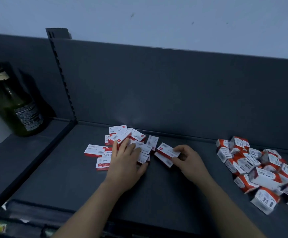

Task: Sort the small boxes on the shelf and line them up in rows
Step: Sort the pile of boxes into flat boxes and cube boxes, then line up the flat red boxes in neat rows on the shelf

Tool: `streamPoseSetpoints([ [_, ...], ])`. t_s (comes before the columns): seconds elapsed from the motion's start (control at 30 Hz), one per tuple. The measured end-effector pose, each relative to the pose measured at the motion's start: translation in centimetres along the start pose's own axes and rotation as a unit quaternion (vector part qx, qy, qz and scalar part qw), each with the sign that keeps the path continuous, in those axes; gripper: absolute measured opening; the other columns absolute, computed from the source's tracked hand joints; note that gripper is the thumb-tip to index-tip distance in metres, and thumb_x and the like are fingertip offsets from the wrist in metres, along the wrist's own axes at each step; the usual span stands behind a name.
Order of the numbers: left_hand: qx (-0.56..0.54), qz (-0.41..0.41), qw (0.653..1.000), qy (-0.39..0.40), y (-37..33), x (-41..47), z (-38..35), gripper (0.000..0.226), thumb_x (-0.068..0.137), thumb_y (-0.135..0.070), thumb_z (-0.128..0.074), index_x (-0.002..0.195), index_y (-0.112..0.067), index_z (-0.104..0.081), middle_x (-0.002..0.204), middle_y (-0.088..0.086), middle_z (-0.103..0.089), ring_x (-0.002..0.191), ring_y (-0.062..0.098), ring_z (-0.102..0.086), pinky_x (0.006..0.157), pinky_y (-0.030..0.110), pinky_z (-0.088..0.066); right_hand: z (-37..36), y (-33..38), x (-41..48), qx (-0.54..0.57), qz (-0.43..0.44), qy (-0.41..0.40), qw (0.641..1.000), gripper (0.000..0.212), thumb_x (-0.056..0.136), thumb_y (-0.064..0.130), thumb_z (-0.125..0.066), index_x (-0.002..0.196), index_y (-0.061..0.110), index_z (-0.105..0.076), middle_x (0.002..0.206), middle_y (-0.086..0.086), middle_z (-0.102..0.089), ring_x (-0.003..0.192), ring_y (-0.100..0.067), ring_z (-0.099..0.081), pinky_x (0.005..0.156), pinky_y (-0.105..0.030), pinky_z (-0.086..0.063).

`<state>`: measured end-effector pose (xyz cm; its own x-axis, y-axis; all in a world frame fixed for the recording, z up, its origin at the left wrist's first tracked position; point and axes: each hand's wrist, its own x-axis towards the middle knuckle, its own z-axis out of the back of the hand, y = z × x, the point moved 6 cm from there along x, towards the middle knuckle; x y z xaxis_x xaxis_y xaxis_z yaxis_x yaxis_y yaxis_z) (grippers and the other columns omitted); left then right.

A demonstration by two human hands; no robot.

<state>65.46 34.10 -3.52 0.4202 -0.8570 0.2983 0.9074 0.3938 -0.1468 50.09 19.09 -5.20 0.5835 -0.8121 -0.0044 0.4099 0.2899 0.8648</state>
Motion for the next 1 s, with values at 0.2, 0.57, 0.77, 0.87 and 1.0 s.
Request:
streamPoseSetpoints([
  [0.2, -0.13, -0.094, 0.986, -0.051, -2.7, -0.1, 0.8, 0.038, 0.084, -0.028, -0.063, 0.119, -0.013, -0.063, 0.124, 0.003, -0.06, 0.12, 0.022, -0.052, 0.108, 0.037, -0.036, 2.7, -0.8, -2.8, -0.022, -0.014, -0.077, 0.997, 0.029, 0.088, 0.02, -0.065, 0.115, 0.025, -0.055, 0.099, 0.014, -0.06, 0.086, 0.003, -0.058, 0.065, -0.011, -0.043],
  [0.57, 0.04, -0.183, 0.969, 0.162, -8.5, 3.8, -1.9, 0.059, 0.093, -0.009, -0.048, 0.148, -0.015, -0.026, 0.151, 0.008, -0.031, 0.136, 0.026, -0.032, 0.112, 0.034, -0.024, 5.3, -3.5, -5.4, 0.058, -0.099, -0.1, 0.988, 0.029, 0.087, 0.012, -0.067, 0.114, 0.018, -0.059, 0.093, 0.009, -0.068, 0.086, -0.004, -0.064, 0.077, -0.021, -0.051],
  [0.77, 0.004, -0.146, 0.971, 0.191, -9.5, 3.7, -2.8, 0.039, 0.098, -0.035, -0.044, 0.131, -0.014, -0.047, 0.13, 0.008, -0.042, 0.115, 0.023, -0.044, 0.098, 0.033, -0.039, 6.0, -3.8, -5.3, 0.073, -0.108, -0.057, 0.99, 0.037, 0.084, 0.012, -0.07, 0.117, 0.02, -0.056, 0.104, 0.01, -0.065, 0.097, -0.003, -0.061, 0.08, -0.02, -0.05],
  [0.87, -0.188, -0.049, 0.964, 0.183, -9.2, 3.0, -1.9, 0.036, 0.1, -0.041, -0.038, 0.125, -0.018, -0.05, 0.119, 0.003, -0.046, 0.098, 0.015, -0.053, 0.088, 0.028, -0.044, 7.0, -4.4, -5.0, 0.03, -0.113, -0.064, 0.991, 0.041, 0.085, 0.017, -0.069, 0.124, 0.02, -0.055, 0.111, 0.004, -0.065, 0.098, -0.008, -0.062, 0.084, -0.024, -0.051],
  [1.0, -0.528, 0.191, 0.805, 0.194, -8.1, 1.8, -2.2, 0.029, 0.103, -0.032, -0.032, 0.126, -0.027, -0.05, 0.102, -0.001, -0.061, 0.081, 0.017, -0.064, 0.068, 0.025, -0.05, 7.5, -4.6, -4.7, 0.13, -0.107, -0.066, 0.984, 0.03, 0.091, 0.013, -0.06, 0.121, 0.017, -0.056, 0.101, -0.003, -0.067, 0.087, -0.015, -0.069, 0.077, -0.023, -0.055],
])
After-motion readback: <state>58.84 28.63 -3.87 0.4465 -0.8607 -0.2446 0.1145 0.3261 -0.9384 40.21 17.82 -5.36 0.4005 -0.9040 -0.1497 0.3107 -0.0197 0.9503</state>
